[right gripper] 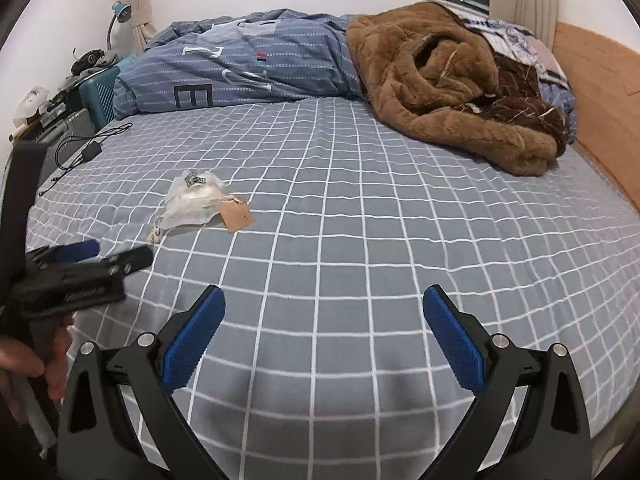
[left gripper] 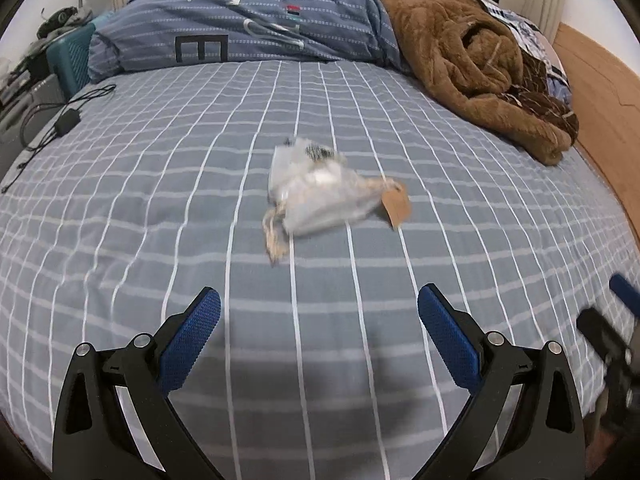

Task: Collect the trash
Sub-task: 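Grasp the white drawstring pouch with the left tool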

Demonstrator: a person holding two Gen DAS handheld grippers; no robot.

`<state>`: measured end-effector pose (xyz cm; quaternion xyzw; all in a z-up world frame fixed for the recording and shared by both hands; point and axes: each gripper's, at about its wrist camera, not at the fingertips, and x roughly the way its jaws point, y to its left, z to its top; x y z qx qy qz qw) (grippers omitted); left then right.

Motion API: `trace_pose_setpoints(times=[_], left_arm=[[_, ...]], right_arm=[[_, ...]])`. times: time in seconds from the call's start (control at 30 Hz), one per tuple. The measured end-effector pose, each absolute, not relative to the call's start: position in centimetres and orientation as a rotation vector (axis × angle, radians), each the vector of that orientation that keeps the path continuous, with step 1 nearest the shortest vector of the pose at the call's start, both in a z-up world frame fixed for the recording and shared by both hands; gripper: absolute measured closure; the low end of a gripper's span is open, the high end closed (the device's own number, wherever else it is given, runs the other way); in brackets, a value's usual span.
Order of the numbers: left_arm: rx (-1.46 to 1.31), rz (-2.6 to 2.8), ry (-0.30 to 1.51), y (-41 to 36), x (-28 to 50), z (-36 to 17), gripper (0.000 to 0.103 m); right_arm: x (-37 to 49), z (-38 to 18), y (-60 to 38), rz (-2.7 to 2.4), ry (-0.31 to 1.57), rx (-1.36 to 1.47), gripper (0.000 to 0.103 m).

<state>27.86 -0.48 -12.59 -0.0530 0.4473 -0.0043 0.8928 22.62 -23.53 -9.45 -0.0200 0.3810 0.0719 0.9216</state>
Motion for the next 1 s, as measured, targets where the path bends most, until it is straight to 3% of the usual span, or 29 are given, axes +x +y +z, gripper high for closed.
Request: trace_pose_setpoints(times=[0.8,1.0], left_arm=[[-0.059,0.067,0.954,-1.8,39.1,-17.2,0.006],[-0.101,0.063,0.959,-1.1,39.4,-18.1,0.020]], right_arm=[[26.6,-13.0,-26.9,0.166,0.833,0.061,0.008],[26.8,-13.3,-27.1,0.164,0.837,0.064,0.008]])
